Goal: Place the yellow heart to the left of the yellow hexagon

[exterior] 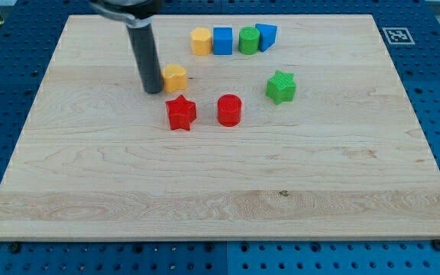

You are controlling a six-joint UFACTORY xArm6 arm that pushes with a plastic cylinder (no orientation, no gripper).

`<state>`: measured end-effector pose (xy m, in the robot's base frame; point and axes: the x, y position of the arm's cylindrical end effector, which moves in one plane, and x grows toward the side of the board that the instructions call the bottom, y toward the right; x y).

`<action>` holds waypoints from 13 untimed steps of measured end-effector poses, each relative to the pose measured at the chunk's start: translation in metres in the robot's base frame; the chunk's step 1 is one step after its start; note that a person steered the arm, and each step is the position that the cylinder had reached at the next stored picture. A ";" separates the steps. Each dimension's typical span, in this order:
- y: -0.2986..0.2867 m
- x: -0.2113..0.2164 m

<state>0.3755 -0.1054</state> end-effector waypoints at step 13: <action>-0.042 -0.081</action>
<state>0.2948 -0.1470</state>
